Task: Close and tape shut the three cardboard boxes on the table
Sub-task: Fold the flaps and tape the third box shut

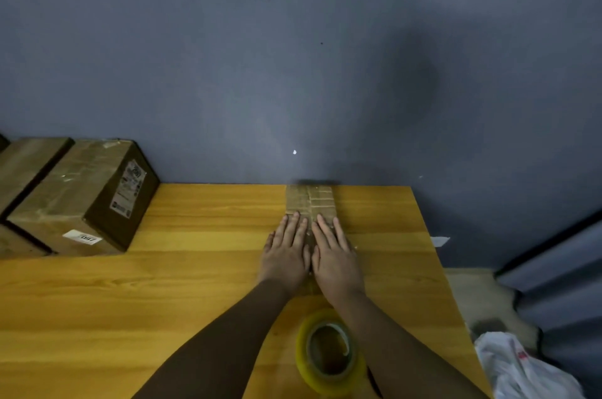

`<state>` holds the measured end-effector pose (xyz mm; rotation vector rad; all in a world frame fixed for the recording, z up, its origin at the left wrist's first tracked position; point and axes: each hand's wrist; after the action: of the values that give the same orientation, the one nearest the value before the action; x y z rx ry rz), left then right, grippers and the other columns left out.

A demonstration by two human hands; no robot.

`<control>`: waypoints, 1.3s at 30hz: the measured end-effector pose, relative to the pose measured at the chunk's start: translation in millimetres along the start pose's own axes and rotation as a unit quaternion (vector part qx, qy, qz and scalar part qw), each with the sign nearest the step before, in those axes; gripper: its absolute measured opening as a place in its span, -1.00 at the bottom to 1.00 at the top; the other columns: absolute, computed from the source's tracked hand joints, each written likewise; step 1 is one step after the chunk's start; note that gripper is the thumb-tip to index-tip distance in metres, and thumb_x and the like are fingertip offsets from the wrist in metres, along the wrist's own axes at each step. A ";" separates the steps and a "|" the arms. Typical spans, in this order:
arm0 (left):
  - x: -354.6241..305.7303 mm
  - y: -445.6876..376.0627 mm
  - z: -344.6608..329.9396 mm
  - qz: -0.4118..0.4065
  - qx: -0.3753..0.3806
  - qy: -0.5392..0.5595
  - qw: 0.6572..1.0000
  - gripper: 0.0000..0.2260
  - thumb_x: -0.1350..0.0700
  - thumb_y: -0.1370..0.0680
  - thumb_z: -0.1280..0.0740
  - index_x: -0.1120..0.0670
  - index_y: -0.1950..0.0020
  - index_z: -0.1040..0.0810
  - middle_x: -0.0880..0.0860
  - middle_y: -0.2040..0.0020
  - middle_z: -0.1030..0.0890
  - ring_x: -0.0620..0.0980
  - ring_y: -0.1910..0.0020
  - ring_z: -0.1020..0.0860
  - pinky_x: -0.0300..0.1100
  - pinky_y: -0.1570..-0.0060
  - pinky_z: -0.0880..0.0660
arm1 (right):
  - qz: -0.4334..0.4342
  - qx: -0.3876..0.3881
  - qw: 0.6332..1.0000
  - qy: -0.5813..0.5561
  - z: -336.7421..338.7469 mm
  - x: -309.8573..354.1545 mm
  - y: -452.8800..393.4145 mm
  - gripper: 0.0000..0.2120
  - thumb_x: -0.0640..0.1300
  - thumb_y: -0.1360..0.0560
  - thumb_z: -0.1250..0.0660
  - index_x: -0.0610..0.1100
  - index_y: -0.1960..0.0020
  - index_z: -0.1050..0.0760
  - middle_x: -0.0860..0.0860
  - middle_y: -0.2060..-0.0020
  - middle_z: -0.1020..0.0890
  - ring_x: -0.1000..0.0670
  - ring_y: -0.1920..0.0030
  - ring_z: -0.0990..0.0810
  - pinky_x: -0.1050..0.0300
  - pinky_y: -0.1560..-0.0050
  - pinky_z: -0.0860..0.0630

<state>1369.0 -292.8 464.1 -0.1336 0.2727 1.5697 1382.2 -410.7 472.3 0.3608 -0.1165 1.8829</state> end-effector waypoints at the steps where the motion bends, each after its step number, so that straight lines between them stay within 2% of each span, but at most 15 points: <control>1: 0.2 1.0 0.7 -0.002 -0.004 0.029 1.000 -0.50 -0.01 -0.67 0.06 0.02 -0.56 0.18 -0.05 -0.55 0.24 -0.05 -0.53 0.24 -0.11 -0.52 0.13 | 0.006 -0.002 1.000 -0.017 0.8 -0.2 0.7 -0.50 -0.01 -0.68 0.06 0.07 -0.58 0.12 0.19 -0.55 0.15 0.09 -0.53 0.28 -0.02 -0.51 0.04; 3: -1.5 1.9 2.7 0.028 -0.049 0.168 0.984 -0.44 0.05 -0.64 -0.10 0.10 -0.57 0.07 0.05 -0.58 0.08 0.00 -0.55 0.10 -0.13 -0.51 0.05 | -0.001 -0.027 0.995 -0.099 4.1 -0.4 2.0 -0.50 -0.05 -0.66 -0.05 0.07 -0.56 -0.01 0.19 -0.55 0.04 0.10 -0.55 0.15 -0.05 -0.52 -0.06; 4: -3.8 2.6 4.5 0.071 -0.084 0.251 0.962 -0.41 0.08 -0.61 -0.18 0.13 -0.56 0.02 0.08 -0.57 0.01 0.05 -0.55 0.00 -0.12 -0.50 -0.03 | -0.020 -0.063 0.987 -0.147 7.6 -1.1 2.6 -0.47 -0.07 -0.63 -0.13 0.06 -0.55 -0.06 0.16 -0.55 -0.03 0.07 -0.55 0.04 -0.06 -0.50 -0.15; 5: -5.9 3.7 5.9 0.132 -0.103 0.324 0.931 -0.37 0.10 -0.59 -0.25 0.13 -0.56 -0.01 0.10 -0.56 -0.04 0.10 -0.52 -0.09 -0.08 -0.48 -0.12 | -0.055 -0.104 0.975 -0.188 10.1 -2.4 2.5 -0.44 -0.08 -0.60 -0.20 0.04 -0.54 -0.09 0.12 -0.54 -0.10 0.03 -0.53 -0.08 -0.05 -0.46 -0.24; 7: -8.8 4.9 10.7 0.246 -0.071 0.439 0.861 -0.33 0.02 -0.57 -0.29 0.09 -0.56 0.00 0.13 -0.54 -0.07 0.19 -0.45 -0.23 0.05 -0.40 -0.29 | -0.159 -0.139 0.944 -0.253 16.5 -4.9 -0.1 -0.41 -0.05 -0.59 -0.24 0.01 -0.55 -0.09 0.02 -0.51 -0.22 -0.06 -0.46 -0.26 -0.03 -0.33 -0.39; 10: -13.0 5.9 6.6 0.328 0.025 0.540 0.774 -0.35 -0.13 -0.58 -0.24 0.00 -0.56 -0.02 0.18 -0.49 -0.20 0.23 -0.37 -0.34 0.07 -0.31 -0.38 | -0.287 -0.049 0.873 -0.391 12.9 -5.8 -6.9 -0.41 0.11 -0.61 -0.16 0.00 -0.55 -0.05 -0.09 -0.43 -0.35 -0.16 -0.32 -0.43 -0.08 -0.21 -0.48; 12: -18.2 7.6 3.5 0.343 0.036 0.591 0.729 -0.43 -0.14 -0.58 -0.22 -0.02 -0.53 -0.13 0.19 -0.42 -0.34 0.22 -0.29 -0.42 0.11 -0.27 -0.42 | -0.323 0.001 0.828 -0.458 7.5 -4.1 -10.0 -0.44 0.14 -0.61 -0.14 -0.06 -0.52 -0.13 -0.11 -0.32 -0.46 -0.15 -0.18 -0.51 -0.06 -0.14 -0.51; 14: -23.9 10.1 4.9 0.340 0.028 0.630 0.698 -0.52 -0.06 -0.60 -0.23 0.00 -0.48 -0.23 0.17 -0.33 -0.45 0.19 -0.21 -0.49 0.12 -0.23 -0.46 | -0.333 0.024 0.822 -0.461 5.5 -2.1 -10.7 -0.51 0.11 -0.62 -0.14 -0.11 -0.46 -0.23 -0.12 -0.18 -0.52 -0.12 -0.03 -0.53 0.02 -0.01 -0.49; 17: -27.4 11.1 12.1 0.328 0.037 0.634 0.699 -0.55 0.02 -0.60 -0.25 0.01 -0.48 -0.26 0.15 -0.29 -0.50 0.17 -0.17 -0.52 0.11 -0.22 -0.47 | -0.331 0.027 0.818 -0.469 10.1 -2.4 -8.4 -0.59 0.09 -0.62 -0.15 -0.12 -0.37 -0.32 -0.07 0.01 -0.51 -0.07 0.11 -0.50 0.09 0.15 -0.43; 19: -28.2 11.9 19.7 0.316 0.042 0.628 0.710 -0.56 0.04 -0.61 -0.23 0.01 -0.48 -0.25 0.15 -0.31 -0.50 0.17 -0.18 -0.51 0.09 -0.23 -0.47 | -0.324 0.025 0.812 -0.484 12.1 -4.7 -7.9 -0.62 0.09 -0.62 -0.15 -0.12 -0.33 -0.36 -0.06 0.04 -0.52 -0.08 0.11 -0.51 0.08 0.10 -0.44; 24: -28.5 16.6 49.2 0.318 0.013 0.618 0.719 -0.58 0.04 -0.61 -0.21 0.01 -0.47 -0.27 0.14 -0.28 -0.51 0.17 -0.17 -0.52 0.00 -0.16 -0.49 | -0.286 0.002 0.834 -0.472 21.4 10.1 -13.6 -0.63 0.10 -0.60 -0.18 -0.13 -0.26 -0.43 -0.15 -0.14 -0.59 -0.21 -0.10 -0.56 -0.11 -0.17 -0.50; 28: -18.4 19.9 77.6 0.325 -0.014 0.609 0.723 -0.62 0.04 -0.62 -0.20 0.02 -0.44 -0.29 0.15 -0.26 -0.52 0.17 -0.17 -0.51 -0.05 -0.05 -0.47 | -0.251 0.006 0.847 -0.470 33.8 33.0 -27.8 -0.62 0.10 -0.58 -0.20 -0.16 -0.25 -0.43 -0.17 -0.16 -0.58 -0.24 -0.12 -0.56 -0.11 -0.17 -0.50; 32: 5.8 22.6 104.5 0.327 -0.038 0.577 0.747 -0.60 0.04 -0.62 -0.19 0.04 -0.45 -0.28 0.17 -0.28 -0.51 0.18 -0.21 -0.49 -0.06 -0.08 -0.44 | -0.219 0.018 0.852 -0.476 41.0 65.3 -42.9 -0.63 0.08 -0.58 -0.20 -0.18 -0.23 -0.41 -0.19 -0.18 -0.56 -0.25 -0.16 -0.55 -0.10 -0.20 -0.48; 36: 36.4 32.9 127.8 0.325 -0.063 0.586 0.739 -0.63 0.06 -0.62 -0.19 0.06 -0.43 -0.29 0.17 -0.26 -0.51 0.11 -0.01 -0.49 -0.12 0.14 -0.43 | -0.196 0.029 0.854 -0.481 40.5 106.3 -56.1 -0.65 0.05 -0.58 -0.22 -0.18 -0.23 -0.40 -0.19 -0.17 -0.57 -0.23 -0.12 -0.57 -0.07 -0.17 -0.50; 39: 67.2 40.8 139.7 0.325 -0.075 0.589 0.736 -0.63 0.08 -0.62 -0.19 0.07 -0.43 -0.30 0.17 -0.24 -0.52 0.15 -0.09 -0.52 -0.16 0.24 -0.40 | -0.190 0.027 0.855 -0.483 34.4 139.8 -63.6 -0.71 0.03 -0.57 -0.24 -0.16 -0.15 -0.41 -0.20 -0.14 -0.58 -0.23 -0.09 -0.58 -0.10 -0.17 -0.50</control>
<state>1339.0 -192.1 585.1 -1.3099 1.3012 2.0012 1406.9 -271.5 541.3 1.2545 -0.6181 1.1636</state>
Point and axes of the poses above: each hand's wrist, its own y-axis away from the middle knuckle, its own z-axis out of the back of the hand, x = y × z
